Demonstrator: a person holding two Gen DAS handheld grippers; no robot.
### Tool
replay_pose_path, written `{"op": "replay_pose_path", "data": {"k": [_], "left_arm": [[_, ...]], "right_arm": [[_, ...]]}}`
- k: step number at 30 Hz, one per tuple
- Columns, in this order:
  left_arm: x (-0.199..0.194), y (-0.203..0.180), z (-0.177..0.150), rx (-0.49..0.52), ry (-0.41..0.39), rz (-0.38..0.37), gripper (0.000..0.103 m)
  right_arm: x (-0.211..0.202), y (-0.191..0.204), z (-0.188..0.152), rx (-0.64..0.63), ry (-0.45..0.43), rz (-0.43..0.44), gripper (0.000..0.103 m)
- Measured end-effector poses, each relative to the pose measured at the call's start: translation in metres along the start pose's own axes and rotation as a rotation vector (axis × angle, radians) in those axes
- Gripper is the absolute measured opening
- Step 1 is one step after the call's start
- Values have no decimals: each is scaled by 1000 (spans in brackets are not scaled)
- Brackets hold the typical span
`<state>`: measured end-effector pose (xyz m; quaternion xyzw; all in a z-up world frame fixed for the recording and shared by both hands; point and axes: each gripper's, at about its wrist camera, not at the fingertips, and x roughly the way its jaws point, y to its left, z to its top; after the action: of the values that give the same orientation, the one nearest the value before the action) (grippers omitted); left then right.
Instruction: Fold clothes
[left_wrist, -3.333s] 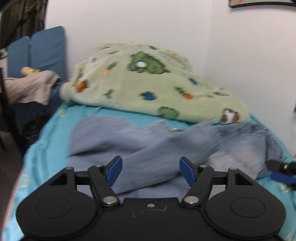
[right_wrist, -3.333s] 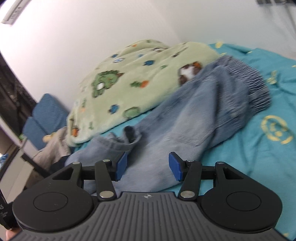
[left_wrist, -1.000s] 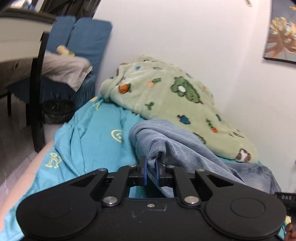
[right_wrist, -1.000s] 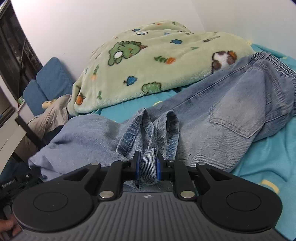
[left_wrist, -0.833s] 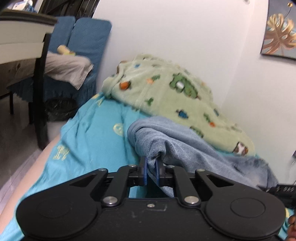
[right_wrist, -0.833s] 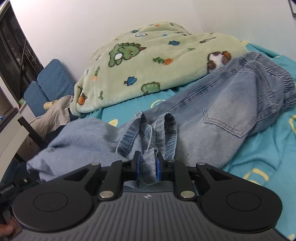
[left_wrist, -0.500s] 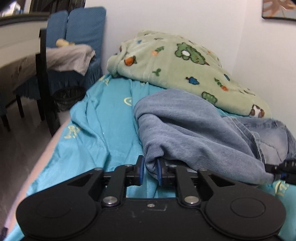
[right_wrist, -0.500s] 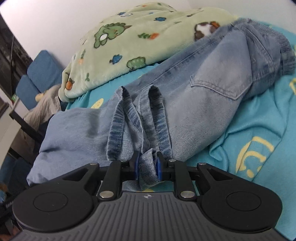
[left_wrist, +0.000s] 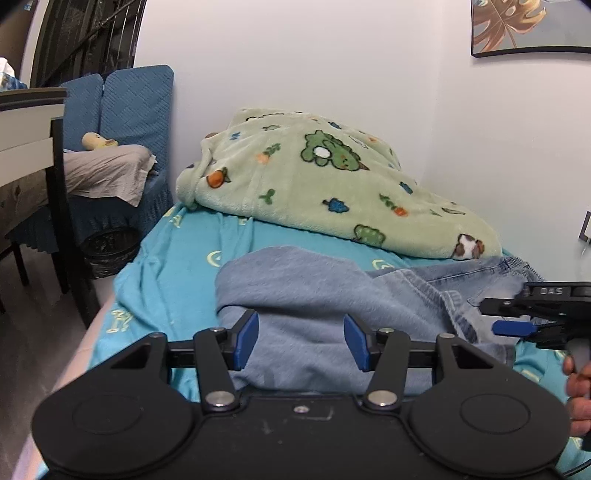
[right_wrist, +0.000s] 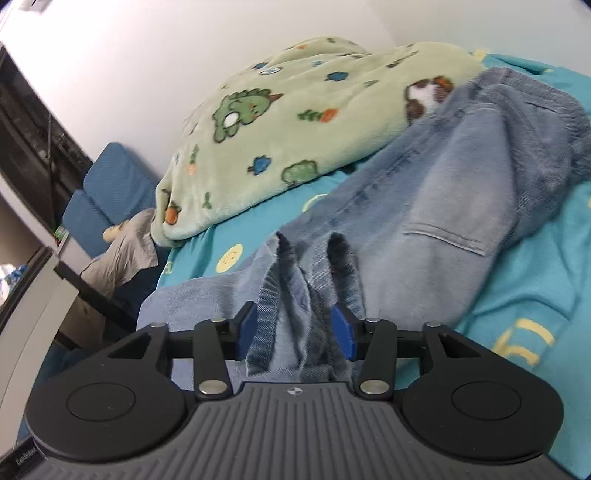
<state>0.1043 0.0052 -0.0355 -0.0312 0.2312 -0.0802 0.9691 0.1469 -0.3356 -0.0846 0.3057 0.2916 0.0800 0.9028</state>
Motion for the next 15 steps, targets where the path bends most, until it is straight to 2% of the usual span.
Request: {"op": "replay_pose_path", "data": {"k": [5, 9, 13, 14, 15], "left_arm": [[17, -2, -1, -4, -20, -11, 48], [32, -5, -5, 39, -22, -4, 48], [44, -5, -7, 34, -11, -13, 48], [45, -4, -7, 25, -9, -13, 48], [45, -3, -6, 14, -10, -13, 48]], "right_arm": [[40, -7, 17, 28, 16, 28, 71], [66, -13, 21, 42, 50, 76, 73], [80, -9, 16, -24, 111, 109, 71], [82, -7, 15, -45, 123, 109, 62], [83, -7, 15, -46, 122, 107, 38]]}}
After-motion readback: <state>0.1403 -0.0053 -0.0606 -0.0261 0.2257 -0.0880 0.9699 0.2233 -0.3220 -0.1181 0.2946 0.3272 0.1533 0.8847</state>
